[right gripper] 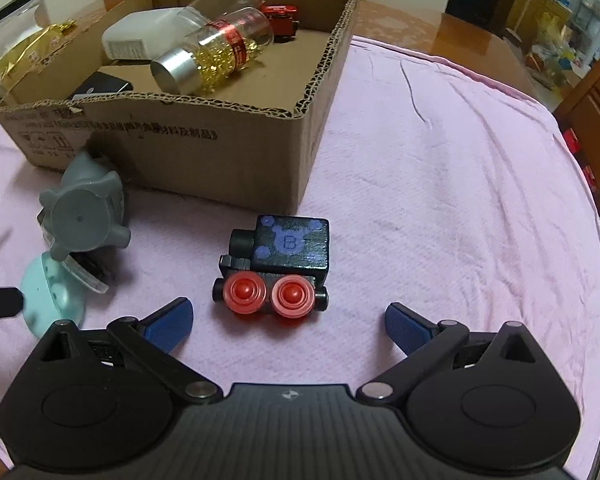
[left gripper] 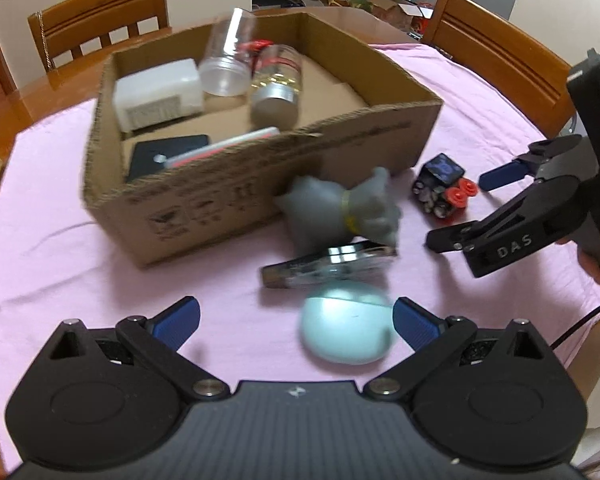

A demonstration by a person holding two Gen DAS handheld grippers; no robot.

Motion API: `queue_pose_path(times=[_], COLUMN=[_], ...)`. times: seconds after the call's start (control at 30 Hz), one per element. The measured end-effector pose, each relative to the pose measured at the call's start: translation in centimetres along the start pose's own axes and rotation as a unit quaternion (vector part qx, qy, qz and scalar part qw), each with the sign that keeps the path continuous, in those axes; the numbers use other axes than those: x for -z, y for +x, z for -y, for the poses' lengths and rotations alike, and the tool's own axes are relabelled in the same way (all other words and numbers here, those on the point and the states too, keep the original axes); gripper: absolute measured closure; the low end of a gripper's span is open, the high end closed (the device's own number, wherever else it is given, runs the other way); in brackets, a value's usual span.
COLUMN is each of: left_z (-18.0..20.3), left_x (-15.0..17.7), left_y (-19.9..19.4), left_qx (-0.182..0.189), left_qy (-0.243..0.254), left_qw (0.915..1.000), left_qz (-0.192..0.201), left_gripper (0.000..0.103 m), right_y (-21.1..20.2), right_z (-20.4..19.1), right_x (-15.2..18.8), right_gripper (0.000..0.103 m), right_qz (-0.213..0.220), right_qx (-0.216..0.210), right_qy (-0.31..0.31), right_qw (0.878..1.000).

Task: Organize rigid objects
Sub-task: 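Close the right gripper on the black toy train while the left gripper closes on the blue ball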

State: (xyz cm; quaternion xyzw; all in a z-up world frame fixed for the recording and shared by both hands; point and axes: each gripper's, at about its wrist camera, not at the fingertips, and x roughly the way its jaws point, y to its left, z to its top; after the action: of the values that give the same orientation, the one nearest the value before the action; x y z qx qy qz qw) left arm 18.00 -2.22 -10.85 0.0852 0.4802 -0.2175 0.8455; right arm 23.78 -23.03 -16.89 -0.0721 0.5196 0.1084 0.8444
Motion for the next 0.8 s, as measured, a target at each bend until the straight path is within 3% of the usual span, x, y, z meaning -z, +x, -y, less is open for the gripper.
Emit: queue_pose_path(times=[0.37,0.8], left_z=[1.8,0.0], left_x=[0.8,4.9], left_y=[3.1,0.6], left_qx=[-0.049,-0.118], left_qy=[-0.069,-0.139], left_qw=[0.9964,0.983], left_qz=[-0.004,-0.024], left_gripper=[0.001,0.001], right_y=[-1.1,-2.0], right_z=[1.1,1.4], right_x=[1.7,2.5], right_gripper=[0.0,0.0], right_qz=[0.027,0.032], right_qx=[-0.026,-0.041], right_qy=[-0.048,-0.078], right_qw=[0.998,0.996])
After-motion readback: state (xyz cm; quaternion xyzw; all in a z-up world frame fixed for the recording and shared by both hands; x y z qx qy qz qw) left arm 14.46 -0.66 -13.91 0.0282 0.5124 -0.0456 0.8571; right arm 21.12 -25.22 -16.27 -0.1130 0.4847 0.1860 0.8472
